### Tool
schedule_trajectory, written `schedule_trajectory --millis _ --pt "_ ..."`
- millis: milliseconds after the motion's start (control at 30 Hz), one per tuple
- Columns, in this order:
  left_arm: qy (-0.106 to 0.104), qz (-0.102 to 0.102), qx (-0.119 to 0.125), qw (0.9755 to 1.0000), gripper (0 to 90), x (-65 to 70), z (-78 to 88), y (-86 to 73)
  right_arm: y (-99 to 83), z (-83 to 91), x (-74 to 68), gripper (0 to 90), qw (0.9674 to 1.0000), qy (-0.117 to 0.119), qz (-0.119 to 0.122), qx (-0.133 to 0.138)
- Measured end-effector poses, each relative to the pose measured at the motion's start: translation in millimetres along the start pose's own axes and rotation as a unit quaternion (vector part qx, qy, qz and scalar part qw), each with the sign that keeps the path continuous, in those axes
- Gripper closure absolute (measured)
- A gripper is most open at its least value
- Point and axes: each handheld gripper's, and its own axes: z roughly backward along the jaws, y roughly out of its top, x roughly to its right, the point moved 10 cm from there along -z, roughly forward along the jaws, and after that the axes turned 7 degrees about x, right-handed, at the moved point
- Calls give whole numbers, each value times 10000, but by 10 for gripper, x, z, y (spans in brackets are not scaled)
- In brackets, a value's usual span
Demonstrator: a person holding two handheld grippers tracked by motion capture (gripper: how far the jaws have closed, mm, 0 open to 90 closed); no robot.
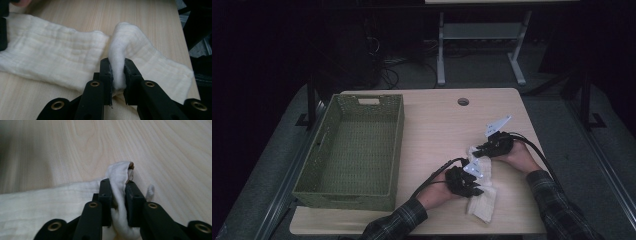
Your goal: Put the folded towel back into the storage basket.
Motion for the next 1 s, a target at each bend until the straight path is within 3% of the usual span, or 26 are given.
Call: schedule_trajectory --millis 133,300,467,800,933,1000 --pt "-5 35 137 9999 792 -8 78 65 12 5 -6 799 9999 -100 60 -34" --pt "53 67 332 9994 793 -13 271 181 100 55 -52 803 9999 -110 8 18" --pt "156 90 469 9987 793 8 503 287 258 104 -84 803 9998 -101 127 112" --pt "673 136 574 9960 793 -25 1122 444 839 119 -194 805 9987 6 362 360" --pt "778 88 638 9949 793 -33 1313 479 1005 120 -229 805 9981 11 447 433" --pt "835 15 670 9943 793 -54 1510 482 1175 106 -263 804 9973 72 504 521"
